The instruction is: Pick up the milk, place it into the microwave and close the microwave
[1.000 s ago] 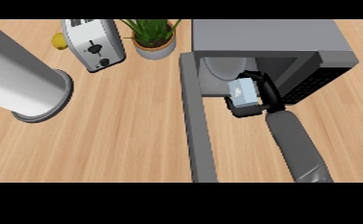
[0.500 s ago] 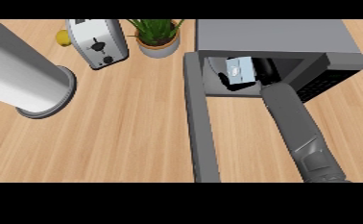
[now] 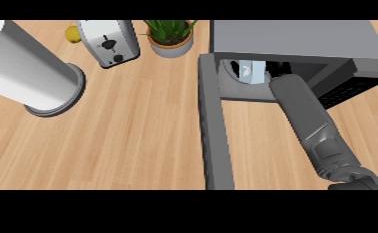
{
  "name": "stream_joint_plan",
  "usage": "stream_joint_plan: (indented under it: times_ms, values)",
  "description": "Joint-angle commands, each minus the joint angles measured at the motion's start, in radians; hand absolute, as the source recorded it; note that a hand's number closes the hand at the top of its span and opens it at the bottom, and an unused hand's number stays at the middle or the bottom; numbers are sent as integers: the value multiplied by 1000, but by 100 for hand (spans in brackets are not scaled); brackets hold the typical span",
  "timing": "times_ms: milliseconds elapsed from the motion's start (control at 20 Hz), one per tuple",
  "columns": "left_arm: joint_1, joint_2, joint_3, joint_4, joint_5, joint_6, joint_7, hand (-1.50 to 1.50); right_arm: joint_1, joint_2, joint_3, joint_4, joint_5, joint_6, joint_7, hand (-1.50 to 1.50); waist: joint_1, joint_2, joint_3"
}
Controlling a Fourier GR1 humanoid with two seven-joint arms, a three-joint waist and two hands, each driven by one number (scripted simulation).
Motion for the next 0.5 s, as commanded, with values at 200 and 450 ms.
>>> stream_joint_plan:
  times_ms: [200,450]
  values:
    - [-76,39,44,73,5,-13,10,-150,-64,-21,-104,100,-48,-175,41,-150,48,24,-5]
    - [-147,43,29,90,-12,6,32,-150,-102,-47,-56,149,28,-276,43,-150,57,35,-6]
